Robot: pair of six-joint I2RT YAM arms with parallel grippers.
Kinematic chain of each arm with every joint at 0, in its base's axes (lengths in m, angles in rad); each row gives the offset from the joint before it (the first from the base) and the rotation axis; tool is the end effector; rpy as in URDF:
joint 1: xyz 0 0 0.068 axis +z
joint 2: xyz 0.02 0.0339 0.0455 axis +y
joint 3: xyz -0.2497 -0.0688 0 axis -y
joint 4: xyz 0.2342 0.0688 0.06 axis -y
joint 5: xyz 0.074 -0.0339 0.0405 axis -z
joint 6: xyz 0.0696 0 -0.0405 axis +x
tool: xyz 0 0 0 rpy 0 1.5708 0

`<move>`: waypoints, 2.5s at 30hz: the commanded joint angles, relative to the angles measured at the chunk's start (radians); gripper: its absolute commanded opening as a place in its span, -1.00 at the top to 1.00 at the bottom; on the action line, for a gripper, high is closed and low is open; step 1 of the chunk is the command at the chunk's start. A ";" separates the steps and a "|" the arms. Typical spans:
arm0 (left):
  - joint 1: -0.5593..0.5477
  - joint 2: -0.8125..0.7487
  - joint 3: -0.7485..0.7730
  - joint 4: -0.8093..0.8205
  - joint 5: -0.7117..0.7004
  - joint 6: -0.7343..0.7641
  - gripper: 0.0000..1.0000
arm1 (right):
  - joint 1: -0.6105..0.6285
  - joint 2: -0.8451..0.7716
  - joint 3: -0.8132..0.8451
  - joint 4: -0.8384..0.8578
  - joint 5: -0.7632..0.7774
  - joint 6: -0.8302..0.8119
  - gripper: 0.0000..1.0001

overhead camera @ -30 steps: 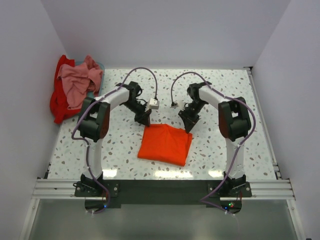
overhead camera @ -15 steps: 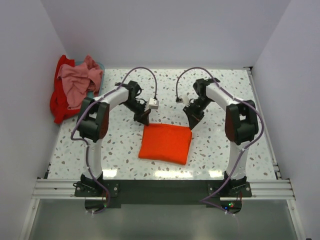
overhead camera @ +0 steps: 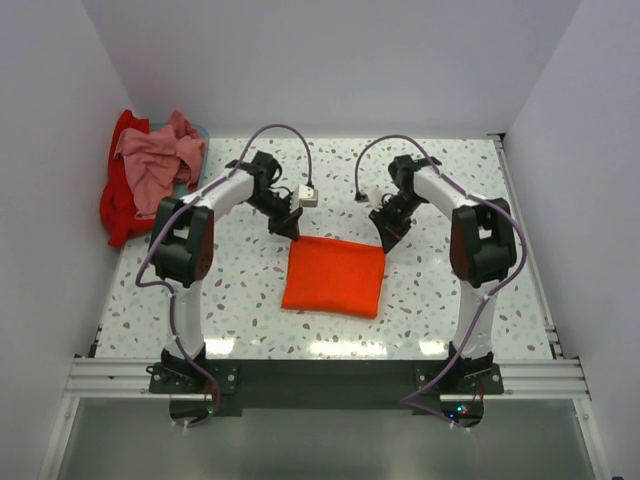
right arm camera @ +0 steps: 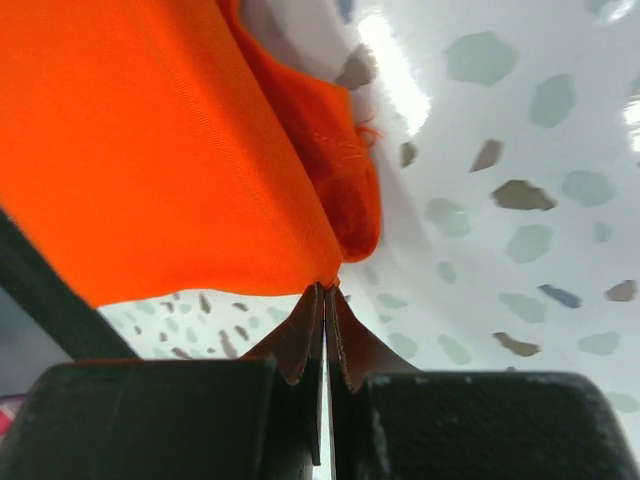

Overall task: Fold and stack the t-shirts
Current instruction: Fold the tshirt, then neatly place the folded tshirt to the corner

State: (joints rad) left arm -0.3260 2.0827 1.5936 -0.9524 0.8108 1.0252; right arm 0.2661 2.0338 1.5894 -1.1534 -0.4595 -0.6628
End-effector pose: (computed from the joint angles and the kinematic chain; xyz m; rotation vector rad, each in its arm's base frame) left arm 0.3561 -0.1736 0.1532 1.6671 1.9657 -0.9817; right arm 0.3441 0.1258 0.1541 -1.3344 2.6847 0.6954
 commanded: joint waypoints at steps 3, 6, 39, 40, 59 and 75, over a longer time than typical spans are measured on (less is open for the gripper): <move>0.039 0.039 0.049 0.127 -0.088 -0.134 1.00 | -0.015 0.055 0.069 0.130 0.140 0.048 1.00; 0.039 0.103 0.094 0.171 -0.145 -0.206 1.00 | -0.019 0.097 0.089 0.194 0.206 0.069 1.00; -0.100 -0.314 -0.552 1.069 0.386 -1.384 -0.56 | 0.097 -0.259 -0.260 0.334 -0.530 0.669 -0.52; -0.116 -0.291 -0.567 1.090 0.374 -1.393 -0.56 | 0.102 -0.248 -0.285 0.333 -0.536 0.639 -0.50; 0.010 -0.071 -0.588 0.819 0.338 -1.225 -0.43 | -0.174 0.019 -0.402 0.241 -0.421 0.430 -0.25; -0.310 -0.270 -0.134 0.471 -0.893 -1.350 -1.00 | -0.309 -0.560 -0.296 0.155 0.103 0.425 -0.91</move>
State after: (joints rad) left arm -0.5686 1.7073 1.3930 -0.3523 0.2314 -0.2615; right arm -0.0460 1.5066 1.2812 -0.9989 -0.5587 -0.2390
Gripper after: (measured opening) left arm 0.997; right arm 0.938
